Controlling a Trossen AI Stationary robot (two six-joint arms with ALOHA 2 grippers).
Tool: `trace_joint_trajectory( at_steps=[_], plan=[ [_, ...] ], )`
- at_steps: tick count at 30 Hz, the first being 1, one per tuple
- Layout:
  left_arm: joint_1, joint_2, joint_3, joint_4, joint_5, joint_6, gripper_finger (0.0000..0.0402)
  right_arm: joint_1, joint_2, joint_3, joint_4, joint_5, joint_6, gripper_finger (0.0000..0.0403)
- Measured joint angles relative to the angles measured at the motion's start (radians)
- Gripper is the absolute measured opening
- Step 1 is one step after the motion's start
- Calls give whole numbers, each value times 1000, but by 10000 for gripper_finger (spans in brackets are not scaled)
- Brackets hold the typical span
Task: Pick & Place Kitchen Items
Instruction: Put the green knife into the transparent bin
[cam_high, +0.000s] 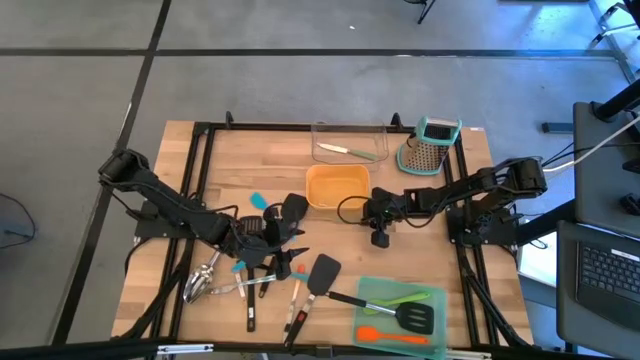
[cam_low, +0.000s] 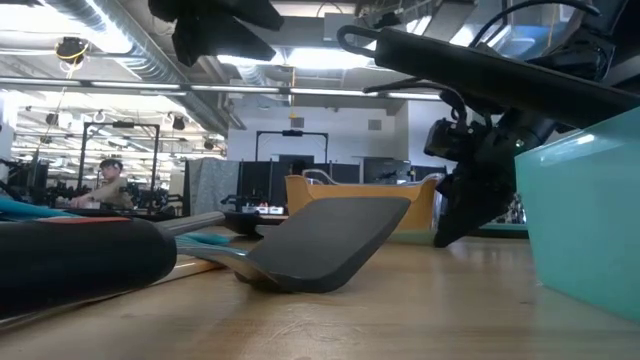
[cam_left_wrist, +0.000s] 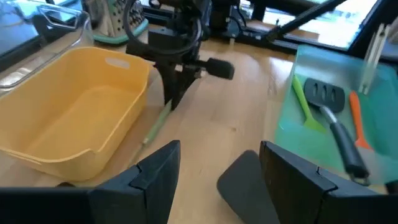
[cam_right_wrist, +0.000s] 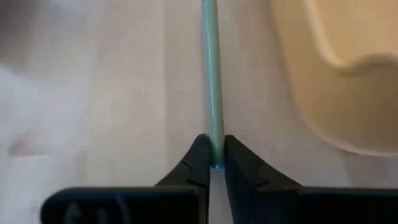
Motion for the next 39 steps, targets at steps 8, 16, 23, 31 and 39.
trace_joint_trajectory(
  at_steps=[8,16,23,31,39],
  plan=[
    [79,129,0,-19,95,73,214,43,2,12,-3,-13,8,22],
    [214,319,0,153,169,200,213,44,4,19,-13,-24,11,22],
    [270,402,0,201,213,206,198,45,4,19,-12,-25,11,22],
    [293,449,0,214,250,208,189,45,4,19,-10,-24,11,22],
    [323,457,0,222,261,216,183,45,5,19,-8,-22,11,22]
  ],
)
